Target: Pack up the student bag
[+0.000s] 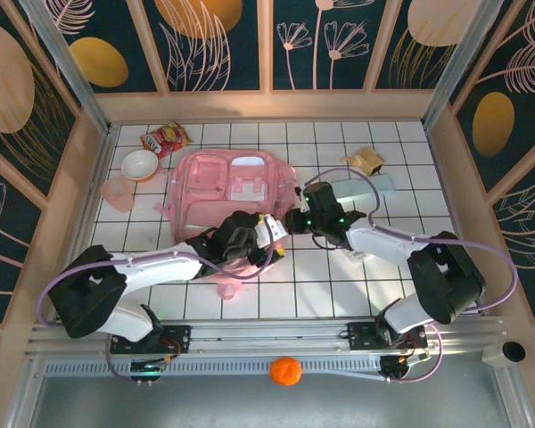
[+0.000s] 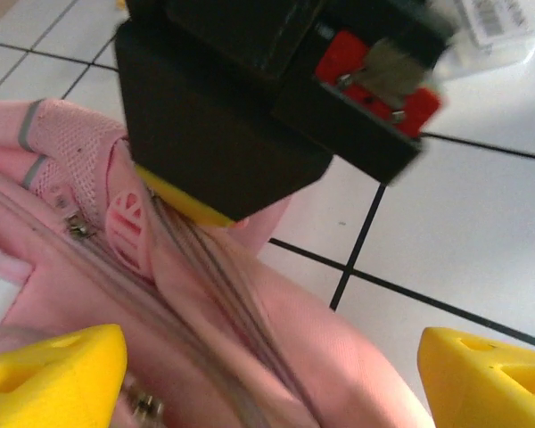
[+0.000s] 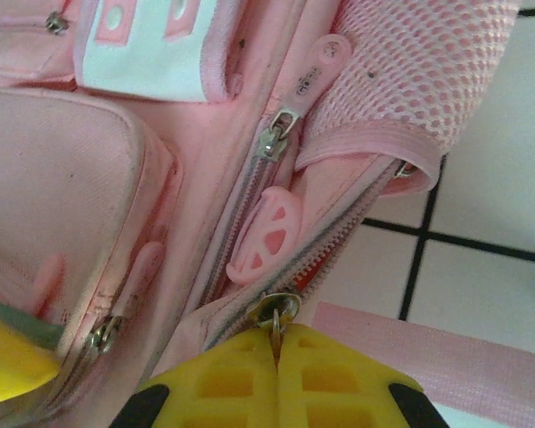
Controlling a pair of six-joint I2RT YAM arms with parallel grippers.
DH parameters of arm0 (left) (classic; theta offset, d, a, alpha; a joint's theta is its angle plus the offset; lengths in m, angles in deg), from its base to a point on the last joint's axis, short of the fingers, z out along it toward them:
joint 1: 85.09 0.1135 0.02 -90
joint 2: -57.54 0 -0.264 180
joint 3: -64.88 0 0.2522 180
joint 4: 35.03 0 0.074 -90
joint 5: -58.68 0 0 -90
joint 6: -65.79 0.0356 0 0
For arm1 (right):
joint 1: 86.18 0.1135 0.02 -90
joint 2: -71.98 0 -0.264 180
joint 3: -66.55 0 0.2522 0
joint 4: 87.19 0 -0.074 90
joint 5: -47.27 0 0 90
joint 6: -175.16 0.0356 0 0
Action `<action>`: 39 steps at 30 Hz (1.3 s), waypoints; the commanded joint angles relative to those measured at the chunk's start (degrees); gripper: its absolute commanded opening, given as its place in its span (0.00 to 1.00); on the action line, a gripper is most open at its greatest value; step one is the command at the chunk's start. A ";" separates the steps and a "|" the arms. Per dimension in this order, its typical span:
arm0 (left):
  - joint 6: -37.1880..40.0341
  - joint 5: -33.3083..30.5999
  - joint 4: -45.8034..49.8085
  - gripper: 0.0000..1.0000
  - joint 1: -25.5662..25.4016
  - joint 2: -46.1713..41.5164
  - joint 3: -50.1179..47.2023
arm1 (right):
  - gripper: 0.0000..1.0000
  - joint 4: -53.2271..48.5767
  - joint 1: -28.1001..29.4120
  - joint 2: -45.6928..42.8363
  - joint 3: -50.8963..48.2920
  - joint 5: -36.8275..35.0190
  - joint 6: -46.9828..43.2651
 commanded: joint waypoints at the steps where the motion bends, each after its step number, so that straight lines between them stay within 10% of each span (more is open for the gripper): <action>1: -0.79 -3.32 -1.85 0.81 -0.25 1.69 -0.17 | 0.00 1.80 1.36 -3.09 -0.49 -0.92 2.51; 5: -2.09 -11.20 -2.58 0.61 -0.28 1.58 -2.84 | 0.00 0.81 1.69 -5.18 -1.50 -1.28 2.68; 9: -0.66 -7.47 -3.30 0.02 -0.24 -1.77 -5.84 | 0.00 -0.95 0.96 -6.64 -2.08 -2.48 1.62; 28: 4.48 5.89 7.06 0.00 -0.24 -17.02 -9.17 | 0.00 7.57 -11.15 2.14 0.23 -1.78 -2.34; 32: 4.93 0.94 8.33 0.61 1.83 -21.46 -8.40 | 0.33 8.72 -9.88 -3.43 -3.25 -2.22 -3.70; 39: 22.39 7.96 28.52 0.83 14.13 -26.41 -1.40 | 0.43 12.62 -6.99 -18.19 -12.31 -5.34 -9.60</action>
